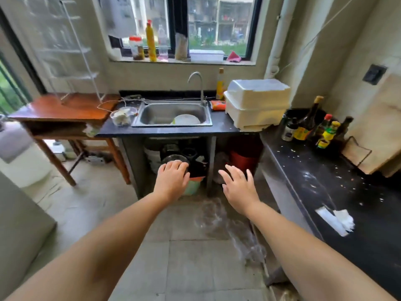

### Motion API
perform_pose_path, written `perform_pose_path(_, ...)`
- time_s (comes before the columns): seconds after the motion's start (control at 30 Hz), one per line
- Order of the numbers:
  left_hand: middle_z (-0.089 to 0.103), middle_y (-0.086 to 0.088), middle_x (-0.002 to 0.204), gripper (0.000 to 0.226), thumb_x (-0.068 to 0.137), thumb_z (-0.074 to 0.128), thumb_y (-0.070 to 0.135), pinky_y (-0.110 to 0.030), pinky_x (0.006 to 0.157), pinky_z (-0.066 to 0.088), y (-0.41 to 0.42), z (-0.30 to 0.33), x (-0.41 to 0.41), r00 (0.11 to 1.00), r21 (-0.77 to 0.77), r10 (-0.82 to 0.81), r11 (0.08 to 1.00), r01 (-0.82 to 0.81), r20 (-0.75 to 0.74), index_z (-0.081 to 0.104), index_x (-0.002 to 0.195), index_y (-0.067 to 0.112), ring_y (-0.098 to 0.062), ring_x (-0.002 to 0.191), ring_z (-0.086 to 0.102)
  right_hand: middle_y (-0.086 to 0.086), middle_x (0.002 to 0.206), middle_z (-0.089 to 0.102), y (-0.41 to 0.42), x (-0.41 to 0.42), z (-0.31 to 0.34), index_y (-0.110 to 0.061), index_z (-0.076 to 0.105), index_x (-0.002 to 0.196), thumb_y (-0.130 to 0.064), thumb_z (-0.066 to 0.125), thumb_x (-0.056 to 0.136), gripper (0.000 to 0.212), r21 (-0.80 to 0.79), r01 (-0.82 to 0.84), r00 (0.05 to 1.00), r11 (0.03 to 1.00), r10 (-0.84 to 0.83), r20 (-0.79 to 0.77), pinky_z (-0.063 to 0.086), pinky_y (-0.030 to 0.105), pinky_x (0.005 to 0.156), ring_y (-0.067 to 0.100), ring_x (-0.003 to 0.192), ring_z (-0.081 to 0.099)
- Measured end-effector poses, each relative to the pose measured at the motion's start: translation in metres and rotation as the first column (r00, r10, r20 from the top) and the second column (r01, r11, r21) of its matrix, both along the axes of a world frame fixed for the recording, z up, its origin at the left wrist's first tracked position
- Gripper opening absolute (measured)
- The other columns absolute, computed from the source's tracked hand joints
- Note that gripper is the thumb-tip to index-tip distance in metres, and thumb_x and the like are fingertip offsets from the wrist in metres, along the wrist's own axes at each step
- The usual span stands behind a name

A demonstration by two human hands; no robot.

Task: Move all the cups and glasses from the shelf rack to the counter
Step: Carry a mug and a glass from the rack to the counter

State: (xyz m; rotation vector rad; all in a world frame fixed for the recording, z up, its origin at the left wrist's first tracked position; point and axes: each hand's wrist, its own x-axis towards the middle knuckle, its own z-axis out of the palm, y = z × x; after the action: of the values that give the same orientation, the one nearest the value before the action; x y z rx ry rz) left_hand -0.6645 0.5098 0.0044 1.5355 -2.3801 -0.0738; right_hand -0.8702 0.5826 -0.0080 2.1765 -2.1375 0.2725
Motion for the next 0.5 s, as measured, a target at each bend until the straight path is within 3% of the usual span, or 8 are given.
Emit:
perform_pose_path(0.07,0.054,-0.004,0.135,0.039,0.096,0.044,0.033,-0.039,0.108,0.032,-0.009,0.002,0.041,0.998,0.008,0.065,0.998,-0.065,-0.002,0.053,0.130,0.017,-0.025,0.129,0.046,0.007,0.152,0.034,-0.025,0.043,0.003,-0.019,0.037,0.145,-0.025,0.045,0.097,0.049,0.020,-0.074,0.997,0.997,0.074,-0.007,0.017,0.057,0.115,0.025,0.143,0.029)
perform_pose_path(0.2,0.051,-0.001,0.138,0.040,0.098,0.039,0.034,-0.036,0.110,0.029,-0.021,-0.001,0.106,0.985,0.033,0.171,0.985,-0.170,-0.013,0.049,0.134,0.019,-0.021,0.131,0.043,0.011,0.136,0.056,-0.068,0.111,0.003,-0.017,0.057,0.130,-0.021,0.068,0.082,0.049,0.008,-0.205,0.978,0.979,0.205,-0.034,0.035,0.061,0.102,0.029,0.126,0.054)
perform_pose_path(0.33,0.050,-0.001,0.138,0.041,0.099,0.037,0.035,-0.036,0.110,0.030,-0.049,-0.002,0.165,0.958,0.064,0.287,0.956,-0.285,-0.029,0.048,0.135,0.020,-0.021,0.131,0.042,0.004,0.156,0.028,-0.125,0.169,0.004,-0.022,0.032,0.147,-0.028,0.043,0.098,0.051,0.060,-0.331,0.943,0.942,0.333,-0.023,0.010,0.054,0.117,0.022,0.146,0.024)
perform_pose_path(0.5,0.050,-0.002,0.137,0.038,0.099,0.038,0.034,-0.037,0.111,0.030,-0.109,0.005,0.222,0.918,0.069,0.395,0.917,-0.392,-0.039,0.049,0.133,0.020,-0.021,0.131,0.042,0.001,0.160,0.017,-0.209,0.221,0.009,-0.027,0.021,0.150,-0.032,0.034,0.100,0.052,0.071,-0.421,0.906,0.904,0.424,-0.020,0.006,0.051,0.119,0.020,0.148,0.013)
